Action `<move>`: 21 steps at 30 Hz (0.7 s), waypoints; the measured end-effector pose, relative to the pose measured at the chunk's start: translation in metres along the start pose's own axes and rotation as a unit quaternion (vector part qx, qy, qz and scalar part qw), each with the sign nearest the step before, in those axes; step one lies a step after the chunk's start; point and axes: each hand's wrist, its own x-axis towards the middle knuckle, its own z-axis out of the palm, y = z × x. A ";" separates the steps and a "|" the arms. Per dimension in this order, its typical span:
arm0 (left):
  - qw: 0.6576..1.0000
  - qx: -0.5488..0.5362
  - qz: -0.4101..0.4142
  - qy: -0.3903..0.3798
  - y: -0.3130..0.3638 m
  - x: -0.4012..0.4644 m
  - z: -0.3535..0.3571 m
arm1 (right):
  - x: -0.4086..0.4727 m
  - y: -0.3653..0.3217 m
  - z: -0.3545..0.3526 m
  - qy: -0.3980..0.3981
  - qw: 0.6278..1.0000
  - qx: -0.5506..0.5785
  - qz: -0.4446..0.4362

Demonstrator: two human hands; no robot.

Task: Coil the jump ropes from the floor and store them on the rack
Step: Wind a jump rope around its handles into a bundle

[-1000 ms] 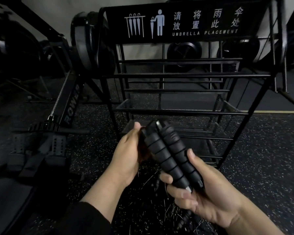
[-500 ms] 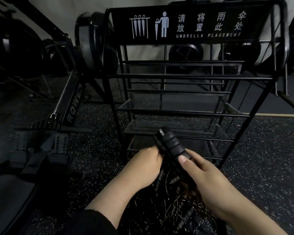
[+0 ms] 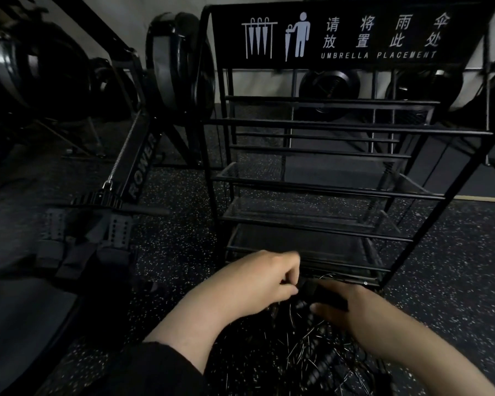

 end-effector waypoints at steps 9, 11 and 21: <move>0.960 -0.274 0.048 -0.045 -0.006 -0.014 -0.023 | -0.022 -0.012 -0.026 -0.181 0.971 0.103 -0.121; 0.926 -0.371 0.062 -0.030 -0.003 -0.016 -0.027 | -0.029 -0.015 -0.034 -0.178 0.959 0.162 -0.152; 0.821 -0.562 0.079 -0.059 0.000 -0.008 -0.020 | -0.033 -0.015 -0.031 -0.159 0.923 0.291 -0.196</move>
